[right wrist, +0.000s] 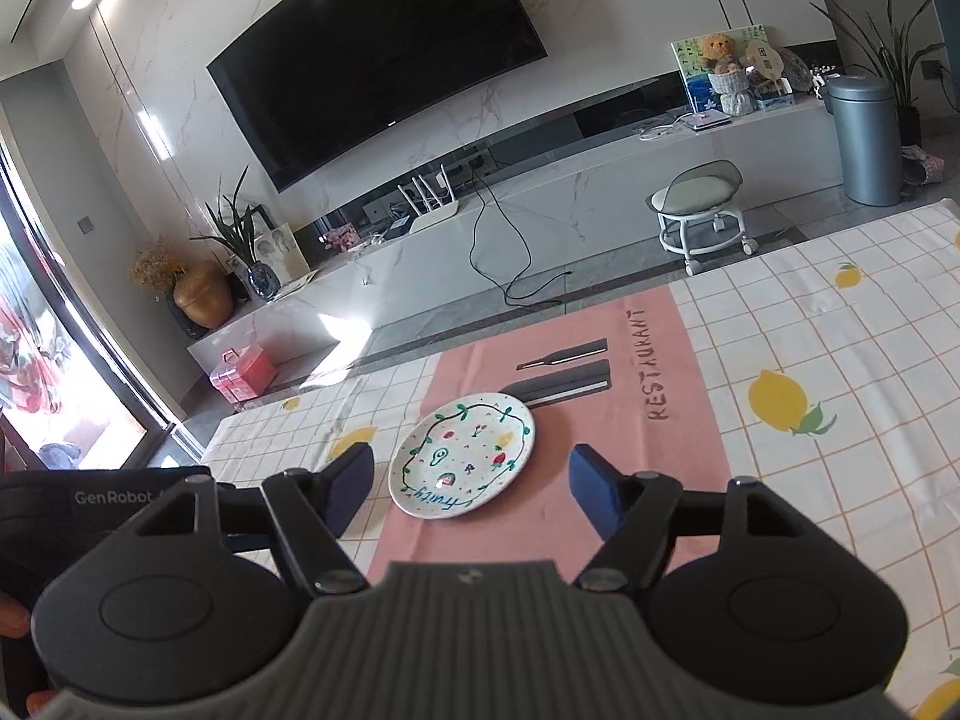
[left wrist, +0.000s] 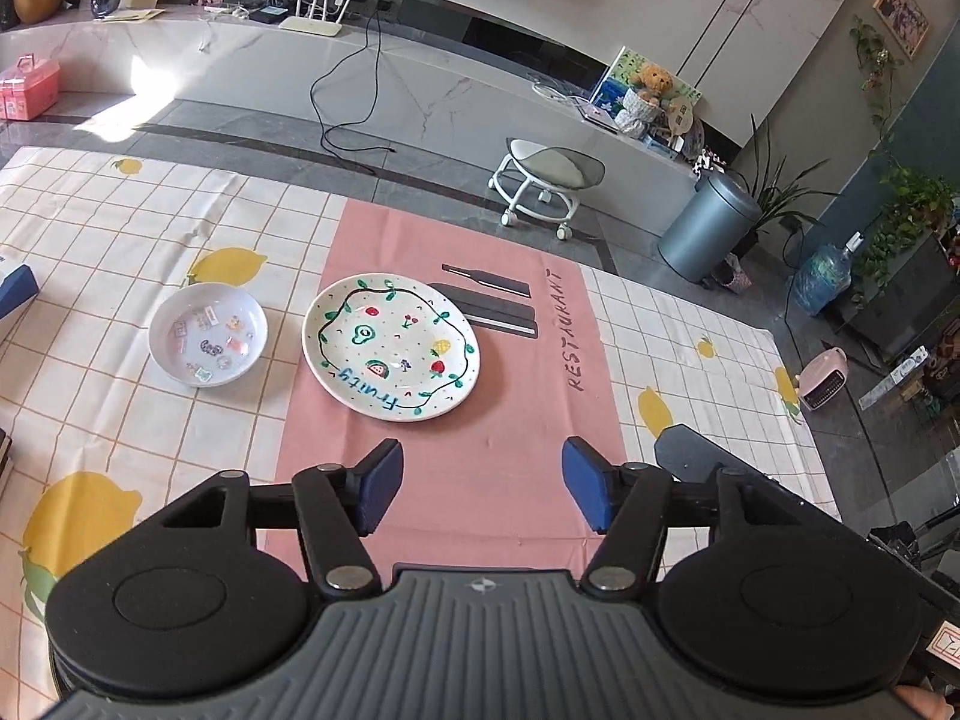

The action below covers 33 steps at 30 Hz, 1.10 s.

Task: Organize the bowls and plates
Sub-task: 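Move both grippers to the white Fruity painted plate, then close both grippers on the painted plate rim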

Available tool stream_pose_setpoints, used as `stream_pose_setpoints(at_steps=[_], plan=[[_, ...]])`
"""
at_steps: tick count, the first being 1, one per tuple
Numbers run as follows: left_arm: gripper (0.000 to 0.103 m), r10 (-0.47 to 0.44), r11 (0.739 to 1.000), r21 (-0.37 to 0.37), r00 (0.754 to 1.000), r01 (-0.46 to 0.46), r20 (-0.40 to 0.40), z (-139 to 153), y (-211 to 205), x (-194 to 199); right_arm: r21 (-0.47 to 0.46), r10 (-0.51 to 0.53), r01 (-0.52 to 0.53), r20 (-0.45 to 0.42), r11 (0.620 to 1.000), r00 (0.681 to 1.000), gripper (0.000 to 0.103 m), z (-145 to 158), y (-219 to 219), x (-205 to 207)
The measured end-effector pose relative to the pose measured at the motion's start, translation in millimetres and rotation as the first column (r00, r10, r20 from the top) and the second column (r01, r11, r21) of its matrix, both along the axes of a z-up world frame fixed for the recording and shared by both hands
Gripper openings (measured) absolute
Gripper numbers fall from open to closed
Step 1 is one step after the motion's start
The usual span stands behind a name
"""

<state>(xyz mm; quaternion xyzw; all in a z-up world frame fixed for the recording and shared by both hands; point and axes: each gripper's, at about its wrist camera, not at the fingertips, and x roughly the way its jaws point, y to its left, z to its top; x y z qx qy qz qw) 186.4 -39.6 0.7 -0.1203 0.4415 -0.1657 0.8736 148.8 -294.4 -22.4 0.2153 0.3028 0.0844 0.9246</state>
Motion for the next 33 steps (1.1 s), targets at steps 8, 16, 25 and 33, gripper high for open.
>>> stream_pose_setpoints(at_steps=[8,16,25,33], plan=[[0.079,-0.036,0.996,0.081,0.999,0.039,-0.030,-7.4,0.4,35.8,-0.001,0.001,-0.001,-0.073,1.000,0.997,0.074,-18.1,5.0,38.3],[0.077,-0.017,0.999,0.045,0.997,0.021,-0.073,-19.8,18.5,82.4,0.041,-0.018,0.025,-0.162,0.999,0.987,0.071,-49.0,0.2,76.5],[0.065,0.019,0.996,0.094,0.987,-0.003,-0.162,-65.1,27.7,132.4,0.070,-0.032,0.052,-0.263,0.996,0.964,0.056,-87.3,2.9,120.7],[0.059,-0.007,0.999,0.042,0.982,0.015,-0.191,-89.3,41.1,162.0,0.203,-0.004,0.073,-0.320,0.976,0.947,0.040,-118.3,-5.9,149.8]])
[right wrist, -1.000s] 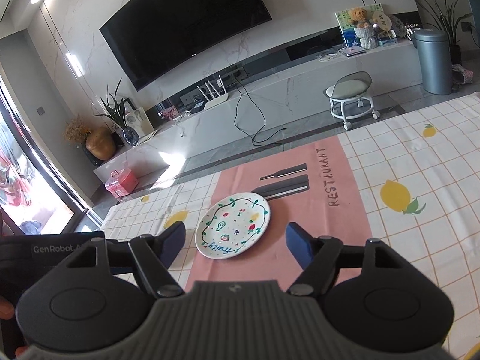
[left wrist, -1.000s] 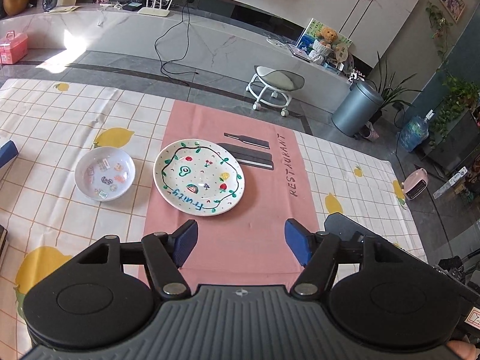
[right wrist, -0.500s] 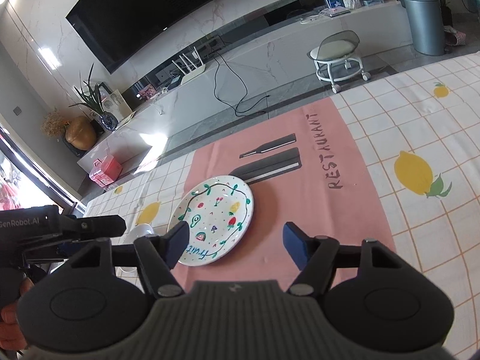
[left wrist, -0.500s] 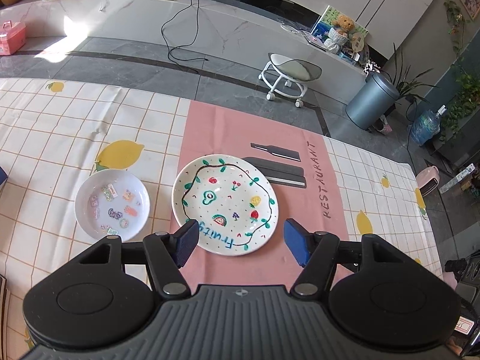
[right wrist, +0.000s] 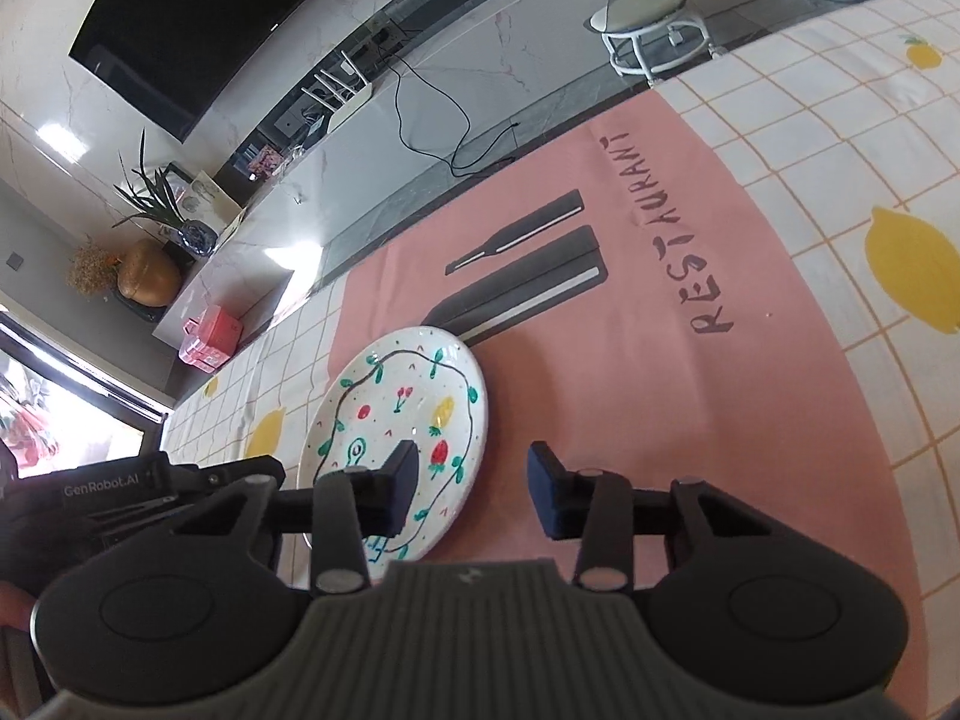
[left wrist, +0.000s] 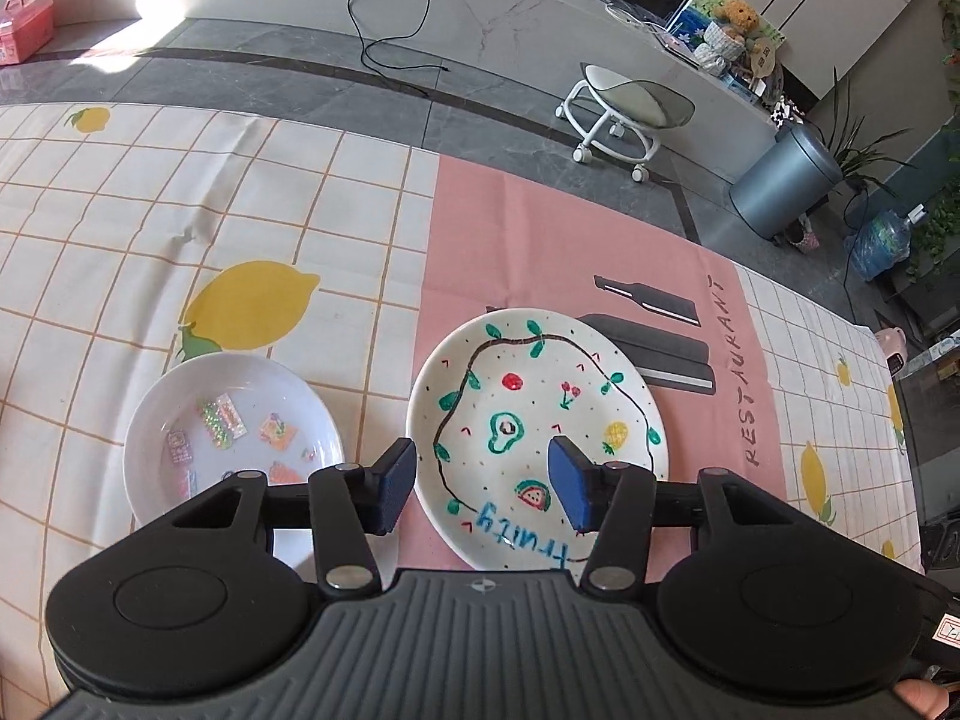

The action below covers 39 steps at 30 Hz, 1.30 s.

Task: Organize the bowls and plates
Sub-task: 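Close both grippers on the painted plate rim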

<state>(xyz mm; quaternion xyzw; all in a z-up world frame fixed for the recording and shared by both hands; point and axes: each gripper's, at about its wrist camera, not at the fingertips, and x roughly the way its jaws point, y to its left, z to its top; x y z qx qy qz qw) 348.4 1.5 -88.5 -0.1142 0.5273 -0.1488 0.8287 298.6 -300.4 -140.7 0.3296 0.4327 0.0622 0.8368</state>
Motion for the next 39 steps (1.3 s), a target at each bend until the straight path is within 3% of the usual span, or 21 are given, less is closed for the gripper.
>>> stream_pose_setpoints(at_steps=[6,11,15,19,24,26,30,34,39], plan=[[0.059,-0.017,1.000,0.005,1.000,0.017,-0.008,-5.8,2.9,14.1,0.053,-0.012,0.014,-0.034,0.999,0.999,0.036,-15.3,-4.0,10.2],[0.052,-0.033,0.999,0.008,0.999,0.033,-0.013,-10.9,2.5,21.2,0.083,-0.012,0.015,-0.036,0.996,0.999,0.030,-21.5,-0.7,14.4],[0.048,-0.009,1.000,0.009,1.000,0.009,-0.027,-16.6,3.6,25.0,0.095,-0.003,0.007,-0.044,0.995,0.999,0.014,-26.5,4.2,17.0],[0.044,-0.005,1.000,0.014,0.999,0.006,-0.032,-21.1,1.9,27.5,0.105,-0.007,0.011,-0.037,0.994,0.999,0.012,-28.6,7.4,16.8],[0.029,0.006,0.999,0.037,0.999,-0.004,-0.040,-27.7,0.0,28.3,0.122,-0.016,0.020,-0.038,0.992,0.999,0.011,-30.8,4.6,15.2],[0.026,0.005,0.999,0.053,0.999,-0.002,-0.041,-27.2,-2.0,26.2,0.111,-0.016,0.020,-0.041,0.994,0.999,0.006,-30.9,4.6,14.8],[0.017,-0.036,0.998,0.054,0.997,0.040,-0.075,-26.6,-9.5,21.4,0.103,-0.036,0.040,-0.040,0.994,0.999,0.005,-30.4,-2.2,10.9],[0.017,-0.098,0.994,0.043,0.992,0.101,-0.077,-27.7,-21.1,14.5,0.131,-0.079,0.085,-0.045,0.988,0.996,0.005,-34.2,-24.1,3.4],[0.022,-0.080,0.997,0.001,0.993,0.081,-0.081,-31.7,-15.3,19.4,0.255,-0.104,0.119,-0.071,0.960,0.992,0.005,-44.5,-44.4,-5.3]])
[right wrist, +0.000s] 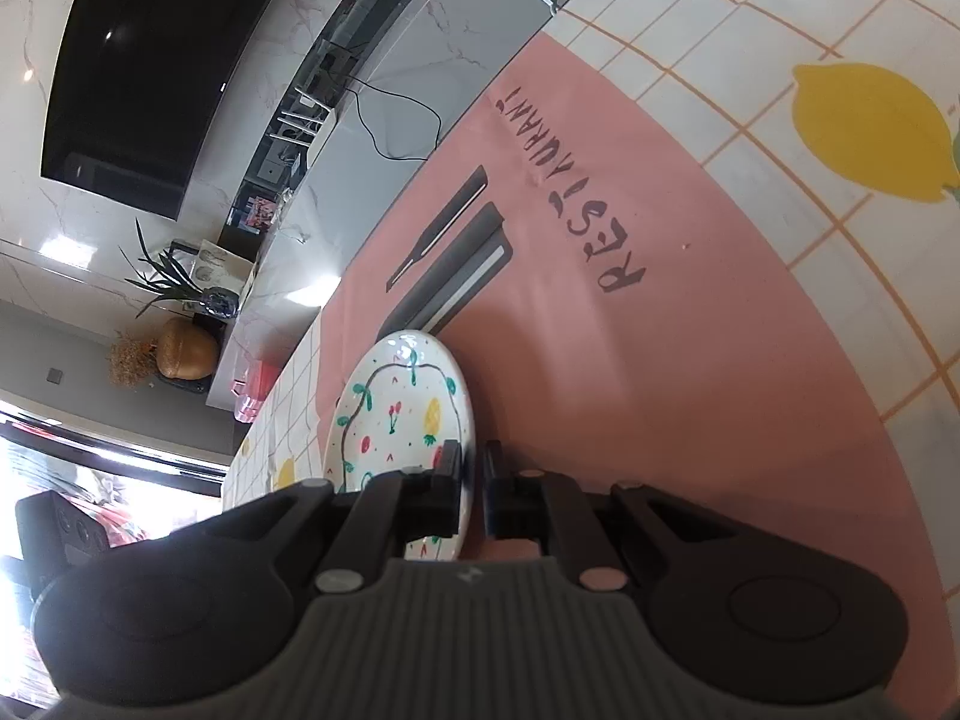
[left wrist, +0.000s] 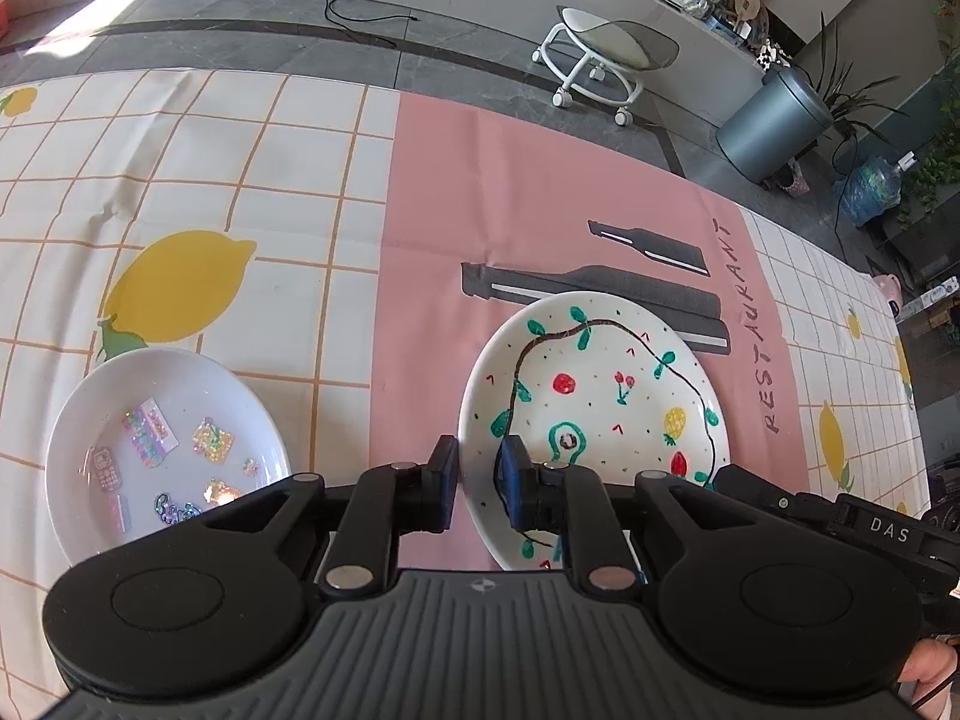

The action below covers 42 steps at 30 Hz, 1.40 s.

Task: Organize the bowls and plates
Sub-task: 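Close both grippers on the painted plate rim, then lift the painted plate with both grippers and carry it over the glass plate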

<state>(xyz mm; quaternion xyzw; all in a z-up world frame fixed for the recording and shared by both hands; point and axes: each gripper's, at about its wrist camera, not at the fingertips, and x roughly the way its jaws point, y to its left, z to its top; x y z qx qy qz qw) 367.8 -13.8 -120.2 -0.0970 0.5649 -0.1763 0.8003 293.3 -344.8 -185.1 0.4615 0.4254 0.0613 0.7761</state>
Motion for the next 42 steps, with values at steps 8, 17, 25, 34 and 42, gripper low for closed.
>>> stream_pose_setpoints(at_steps=[8,17,25,34,42], plan=[[0.018,0.044,0.995,-0.086,0.998,-0.047,-0.041,-4.8,15.5,5.8,0.077,-0.033,0.032,0.016,0.997,0.999,0.005,-9.6,-2.3,-4.1],[0.011,0.014,0.999,-0.046,1.000,-0.015,-0.022,10.0,3.4,-2.8,0.061,-0.046,0.046,-0.006,0.997,0.999,0.002,-2.8,-1.5,-7.5],[0.009,-0.004,0.999,-0.035,1.000,0.004,-0.015,29.2,-6.9,-23.1,0.097,-0.077,0.082,-0.051,0.992,0.996,0.003,1.3,-7.1,-28.6],[0.009,-0.039,0.999,-0.026,0.999,0.040,0.017,56.8,-29.8,-59.9,0.119,-0.120,0.124,-0.035,0.985,0.992,0.003,18.8,-22.2,-71.9],[0.009,-0.052,0.999,-0.006,0.997,0.052,0.060,73.3,-60.5,-105.7,0.142,-0.164,0.165,-0.017,0.976,0.986,0.004,27.2,-46.1,-119.6]])
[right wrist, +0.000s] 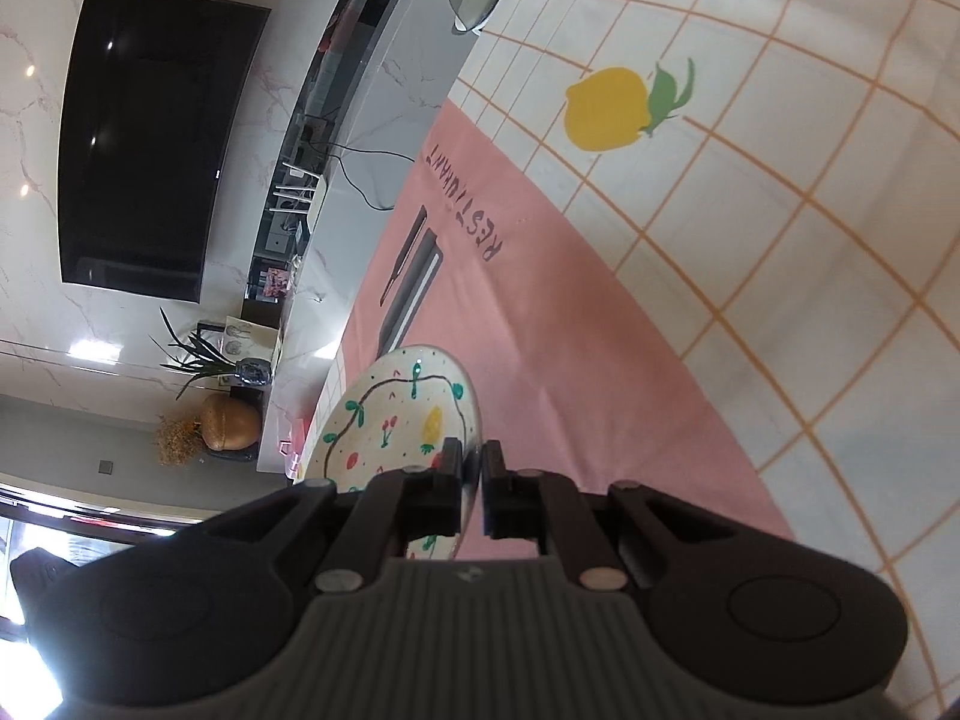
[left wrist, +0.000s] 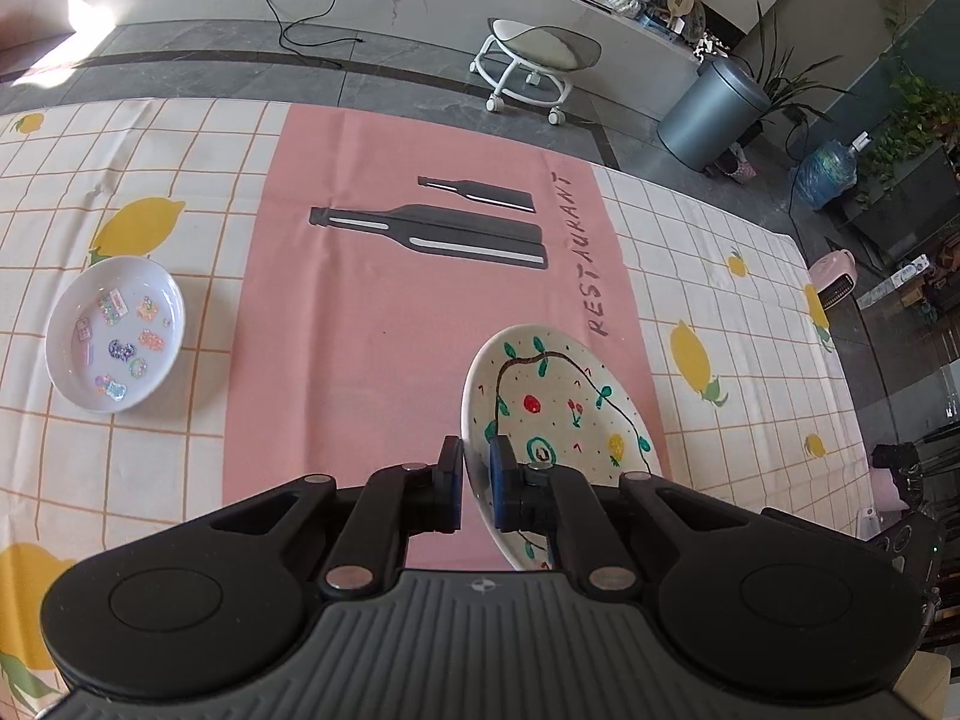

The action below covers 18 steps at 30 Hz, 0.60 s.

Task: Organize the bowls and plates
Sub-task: 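Lift the painted plate with both grippers and carry it over the glass plate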

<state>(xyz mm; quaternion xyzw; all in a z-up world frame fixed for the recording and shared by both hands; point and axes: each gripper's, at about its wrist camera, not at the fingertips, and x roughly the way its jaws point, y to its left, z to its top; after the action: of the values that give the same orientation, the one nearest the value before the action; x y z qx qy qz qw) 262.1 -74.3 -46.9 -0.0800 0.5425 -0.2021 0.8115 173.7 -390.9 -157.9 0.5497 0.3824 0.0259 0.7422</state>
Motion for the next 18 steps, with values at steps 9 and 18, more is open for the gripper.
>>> stream_pose_setpoints(at_steps=[9,18], plan=[[0.009,0.009,0.999,-0.047,1.000,-0.008,0.010,0.2,-26.7,-58.9,-0.012,-0.038,0.038,0.003,0.999,0.999,0.004,6.1,-33.2,-60.7],[0.009,0.067,0.989,-0.133,0.997,-0.070,-0.022,-20.0,-19.6,-114.2,-0.037,-0.045,0.044,-0.008,0.998,0.999,0.004,3.8,-47.8,-113.3]])
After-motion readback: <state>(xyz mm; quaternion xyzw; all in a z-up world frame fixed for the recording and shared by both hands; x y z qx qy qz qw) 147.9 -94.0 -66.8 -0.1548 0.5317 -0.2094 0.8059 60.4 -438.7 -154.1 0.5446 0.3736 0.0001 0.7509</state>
